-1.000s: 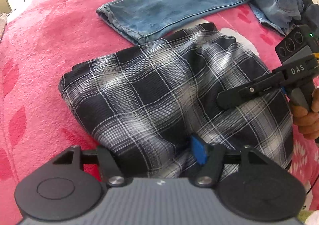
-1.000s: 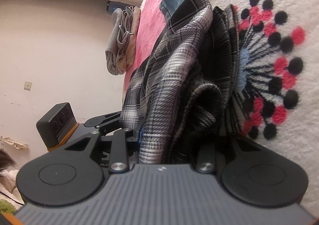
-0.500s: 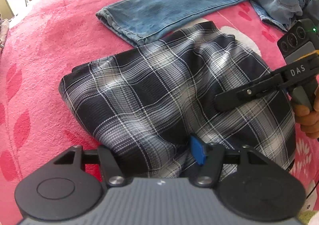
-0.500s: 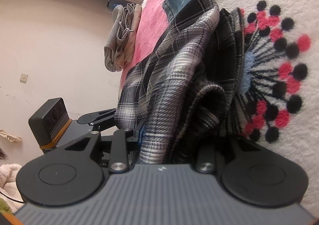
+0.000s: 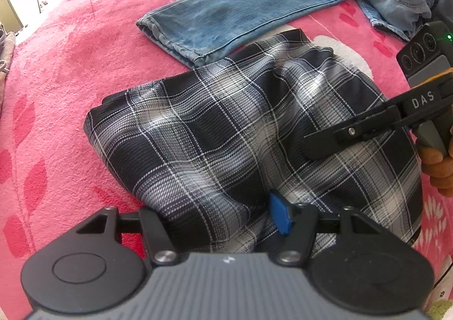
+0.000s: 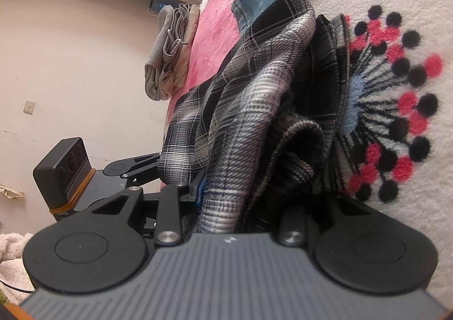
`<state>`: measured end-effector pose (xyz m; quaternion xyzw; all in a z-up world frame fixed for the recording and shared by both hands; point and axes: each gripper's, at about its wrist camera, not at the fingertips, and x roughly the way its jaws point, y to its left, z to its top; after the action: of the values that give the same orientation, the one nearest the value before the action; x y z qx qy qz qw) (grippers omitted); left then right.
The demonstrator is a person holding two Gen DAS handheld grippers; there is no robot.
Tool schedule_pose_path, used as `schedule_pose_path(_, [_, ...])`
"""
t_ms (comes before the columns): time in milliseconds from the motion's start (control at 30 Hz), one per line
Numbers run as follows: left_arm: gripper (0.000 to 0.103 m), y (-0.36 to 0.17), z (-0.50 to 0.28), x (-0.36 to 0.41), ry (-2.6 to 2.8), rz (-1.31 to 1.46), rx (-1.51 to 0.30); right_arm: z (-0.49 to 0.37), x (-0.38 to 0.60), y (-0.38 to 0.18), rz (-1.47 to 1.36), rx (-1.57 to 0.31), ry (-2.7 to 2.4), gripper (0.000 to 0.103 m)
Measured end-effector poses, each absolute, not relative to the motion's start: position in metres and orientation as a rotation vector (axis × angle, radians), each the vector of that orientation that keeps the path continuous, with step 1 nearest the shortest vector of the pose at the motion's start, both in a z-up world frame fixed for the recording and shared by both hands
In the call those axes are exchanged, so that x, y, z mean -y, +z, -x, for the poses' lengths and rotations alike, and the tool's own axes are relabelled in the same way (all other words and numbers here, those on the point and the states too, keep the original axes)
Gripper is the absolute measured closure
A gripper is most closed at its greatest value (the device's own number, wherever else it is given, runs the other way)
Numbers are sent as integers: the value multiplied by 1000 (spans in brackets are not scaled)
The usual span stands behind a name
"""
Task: Fold clothes
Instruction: 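Hold the folded plaid fabric closed with both grippers, then lift the folded plaid fabric off the bedspread with both grippers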
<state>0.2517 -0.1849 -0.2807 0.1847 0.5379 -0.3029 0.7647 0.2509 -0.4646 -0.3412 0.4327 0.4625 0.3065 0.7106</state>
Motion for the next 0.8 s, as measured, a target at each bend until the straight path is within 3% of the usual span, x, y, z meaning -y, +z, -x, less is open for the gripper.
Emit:
schedule_pose_path(500, [41, -280, -252, 185, -655, -409, -1161, -251, 467, -343, -961, -1030, 679, 70])
schedule_pose_path(633, [60, -275, -246, 181, -653, -393, -1106, -248, 461, -331, -870, -1014, 658, 71])
schedule_pose_path(800, [72, -264, -233, 175, -687, -402, -1012, -236, 440, -293, -595, -942, 628, 74])
